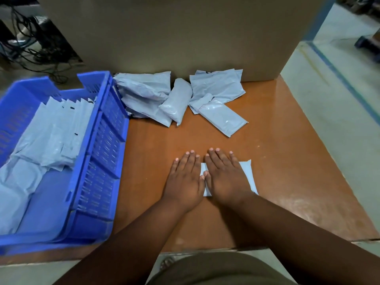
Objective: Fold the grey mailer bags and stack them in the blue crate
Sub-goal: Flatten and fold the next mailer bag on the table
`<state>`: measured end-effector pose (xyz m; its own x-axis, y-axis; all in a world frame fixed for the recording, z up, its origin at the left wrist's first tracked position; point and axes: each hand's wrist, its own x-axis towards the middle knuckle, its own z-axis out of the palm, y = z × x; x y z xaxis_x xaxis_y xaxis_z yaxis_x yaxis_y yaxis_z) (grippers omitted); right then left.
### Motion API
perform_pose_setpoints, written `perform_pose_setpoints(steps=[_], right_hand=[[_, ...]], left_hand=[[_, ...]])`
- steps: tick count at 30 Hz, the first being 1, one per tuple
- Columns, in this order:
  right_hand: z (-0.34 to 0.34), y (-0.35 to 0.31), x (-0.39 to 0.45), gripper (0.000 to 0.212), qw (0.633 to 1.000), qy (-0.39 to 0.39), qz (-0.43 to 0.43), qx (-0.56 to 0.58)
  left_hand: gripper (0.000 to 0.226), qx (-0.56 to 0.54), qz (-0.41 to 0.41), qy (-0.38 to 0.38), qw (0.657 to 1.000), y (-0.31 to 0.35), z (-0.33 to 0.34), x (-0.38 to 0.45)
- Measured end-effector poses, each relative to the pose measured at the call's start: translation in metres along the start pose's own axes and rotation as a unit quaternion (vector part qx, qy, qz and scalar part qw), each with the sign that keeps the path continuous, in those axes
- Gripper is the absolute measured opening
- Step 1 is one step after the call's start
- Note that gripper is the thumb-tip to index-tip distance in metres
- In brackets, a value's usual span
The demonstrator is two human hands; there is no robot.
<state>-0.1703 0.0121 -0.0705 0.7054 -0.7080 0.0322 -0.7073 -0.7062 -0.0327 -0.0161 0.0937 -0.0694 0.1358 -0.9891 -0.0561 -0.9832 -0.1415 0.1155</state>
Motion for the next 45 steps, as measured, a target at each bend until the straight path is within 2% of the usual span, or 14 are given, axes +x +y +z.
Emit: perform_pose_setpoints(steps=[14,19,24,31,35,45], right_hand=[[-0.014,0.004,0.001,0.064,0.999,-0.03,0.001,0.024],[-0.025,0.025,-0.01,0.062,0.999,-0.002,0.044,0.031],[-0.021,0.042,-0.021,0.068,0.997,-0.011,0.073,0.028],[-0.005,0.043,-0.029,0.07,0.997,-0.029,0.056,0.043],[-0.005,0.046,-0.027,0.07,0.996,-0.038,0.052,0.057],[-0.002,0.045,-0.025,0.068,0.995,-0.046,0.058,0.063]], left_hand=[[0.069,0.013,0.013,-0.044,0.999,0.003,-0.023,0.002],[0.067,-0.018,0.032,-0.001,0.999,0.02,-0.034,0.007],[0.073,-0.032,0.026,0.004,0.999,0.05,-0.02,0.02],[0.071,0.026,0.035,-0.017,0.999,0.045,0.003,0.019],[0.078,0.026,0.034,-0.012,0.999,0.047,0.002,0.018],[0.073,0.002,0.037,-0.018,0.999,0.043,0.006,0.023]])
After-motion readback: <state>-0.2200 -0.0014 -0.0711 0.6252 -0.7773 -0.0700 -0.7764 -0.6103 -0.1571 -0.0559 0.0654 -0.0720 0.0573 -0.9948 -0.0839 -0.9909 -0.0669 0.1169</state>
